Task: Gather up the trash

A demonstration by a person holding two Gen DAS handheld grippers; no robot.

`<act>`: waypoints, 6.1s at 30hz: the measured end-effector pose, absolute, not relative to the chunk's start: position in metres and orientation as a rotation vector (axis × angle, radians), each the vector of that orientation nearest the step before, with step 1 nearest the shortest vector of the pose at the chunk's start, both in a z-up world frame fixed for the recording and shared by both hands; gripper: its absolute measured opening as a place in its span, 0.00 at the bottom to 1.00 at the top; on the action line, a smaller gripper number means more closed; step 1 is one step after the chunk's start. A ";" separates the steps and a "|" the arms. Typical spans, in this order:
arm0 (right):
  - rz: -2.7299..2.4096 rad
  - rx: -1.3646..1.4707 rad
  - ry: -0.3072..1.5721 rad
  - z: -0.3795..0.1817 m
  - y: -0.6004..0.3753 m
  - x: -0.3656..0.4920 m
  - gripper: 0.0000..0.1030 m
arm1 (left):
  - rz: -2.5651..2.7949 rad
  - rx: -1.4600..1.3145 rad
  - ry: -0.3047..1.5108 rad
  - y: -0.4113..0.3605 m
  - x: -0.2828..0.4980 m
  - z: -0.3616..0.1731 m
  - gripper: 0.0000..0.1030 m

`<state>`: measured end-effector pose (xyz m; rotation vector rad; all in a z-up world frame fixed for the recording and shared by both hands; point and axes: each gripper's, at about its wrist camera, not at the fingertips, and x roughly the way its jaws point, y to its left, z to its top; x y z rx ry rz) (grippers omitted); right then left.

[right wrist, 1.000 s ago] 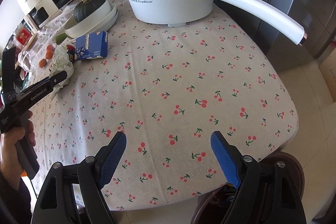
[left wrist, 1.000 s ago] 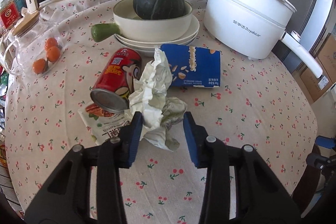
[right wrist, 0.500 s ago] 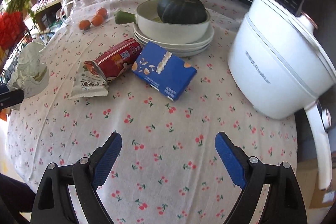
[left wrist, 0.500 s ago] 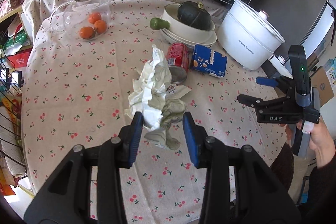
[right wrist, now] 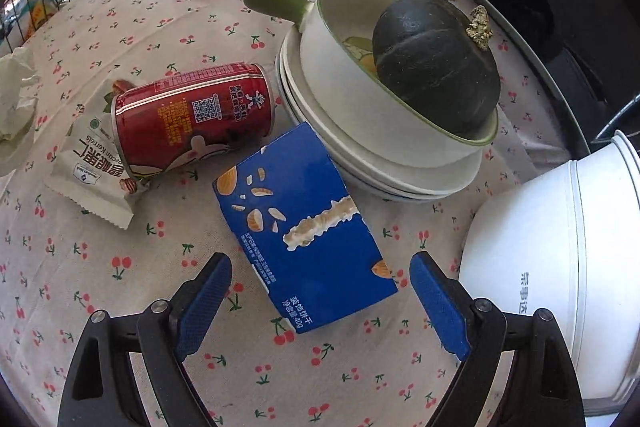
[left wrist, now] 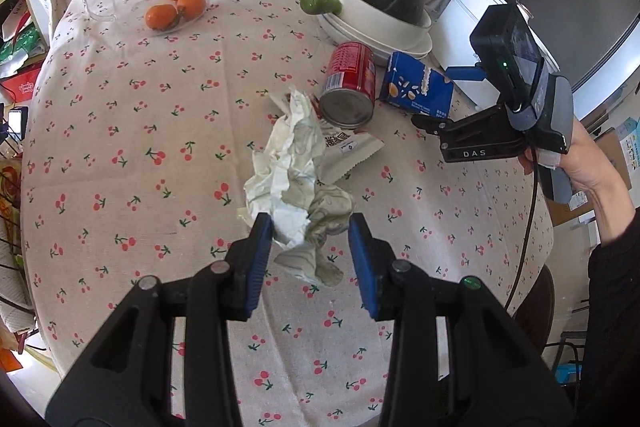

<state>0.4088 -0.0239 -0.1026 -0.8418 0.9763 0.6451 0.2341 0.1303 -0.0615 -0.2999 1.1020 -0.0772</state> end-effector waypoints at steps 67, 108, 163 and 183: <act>-0.011 -0.063 1.216 -0.068 -0.410 0.070 0.65 | -0.761 0.174 1.127 -0.218 0.119 -0.079 0.41; -0.016 -0.055 1.237 -0.073 -0.380 0.087 0.81 | -0.460 0.216 1.096 -0.112 0.117 -0.083 0.96; 0.140 -0.084 1.201 -0.071 -0.213 0.268 0.84 | 0.137 -0.154 1.105 0.103 0.318 -0.115 0.63; 0.308 0.085 1.139 -0.071 -0.028 0.335 0.84 | 0.135 -0.226 1.095 0.197 0.217 -0.089 0.62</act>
